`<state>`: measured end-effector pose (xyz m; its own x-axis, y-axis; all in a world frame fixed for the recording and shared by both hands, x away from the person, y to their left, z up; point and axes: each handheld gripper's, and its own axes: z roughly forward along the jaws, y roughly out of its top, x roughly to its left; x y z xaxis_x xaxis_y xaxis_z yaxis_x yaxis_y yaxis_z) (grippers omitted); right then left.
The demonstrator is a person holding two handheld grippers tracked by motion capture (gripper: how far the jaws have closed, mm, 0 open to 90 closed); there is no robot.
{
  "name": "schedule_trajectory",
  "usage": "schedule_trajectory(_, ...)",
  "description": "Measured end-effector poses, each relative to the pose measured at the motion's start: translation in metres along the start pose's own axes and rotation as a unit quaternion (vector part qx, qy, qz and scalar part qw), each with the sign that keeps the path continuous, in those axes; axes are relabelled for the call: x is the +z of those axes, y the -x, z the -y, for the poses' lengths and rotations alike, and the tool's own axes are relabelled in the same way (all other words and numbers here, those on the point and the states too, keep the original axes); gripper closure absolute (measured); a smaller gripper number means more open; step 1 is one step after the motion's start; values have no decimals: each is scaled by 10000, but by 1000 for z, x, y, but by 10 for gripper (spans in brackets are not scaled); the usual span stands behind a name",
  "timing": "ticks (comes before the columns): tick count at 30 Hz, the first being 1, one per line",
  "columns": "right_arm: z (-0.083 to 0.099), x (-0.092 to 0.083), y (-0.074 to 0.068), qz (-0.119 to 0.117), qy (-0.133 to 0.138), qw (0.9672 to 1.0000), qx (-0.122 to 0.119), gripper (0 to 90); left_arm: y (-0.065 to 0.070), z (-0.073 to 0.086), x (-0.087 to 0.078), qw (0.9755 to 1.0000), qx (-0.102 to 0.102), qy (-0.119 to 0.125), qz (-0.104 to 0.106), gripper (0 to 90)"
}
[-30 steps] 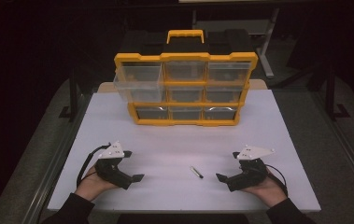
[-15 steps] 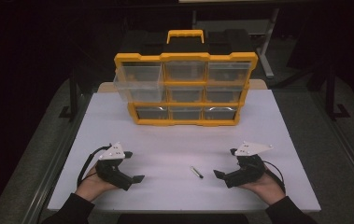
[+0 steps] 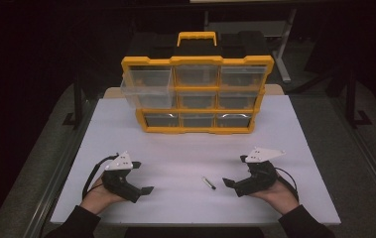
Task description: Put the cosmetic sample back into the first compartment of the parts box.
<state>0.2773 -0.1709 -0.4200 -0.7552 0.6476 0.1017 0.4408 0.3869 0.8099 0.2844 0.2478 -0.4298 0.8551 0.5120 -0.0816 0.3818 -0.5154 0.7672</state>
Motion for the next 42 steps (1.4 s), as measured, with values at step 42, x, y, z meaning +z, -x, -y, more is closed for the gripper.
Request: schedule_trajectory(42, -26, 40, -11, -326, -263, 9989, -210, 0, -1, 1, 2, 10000, -21, -36, 67, 0)
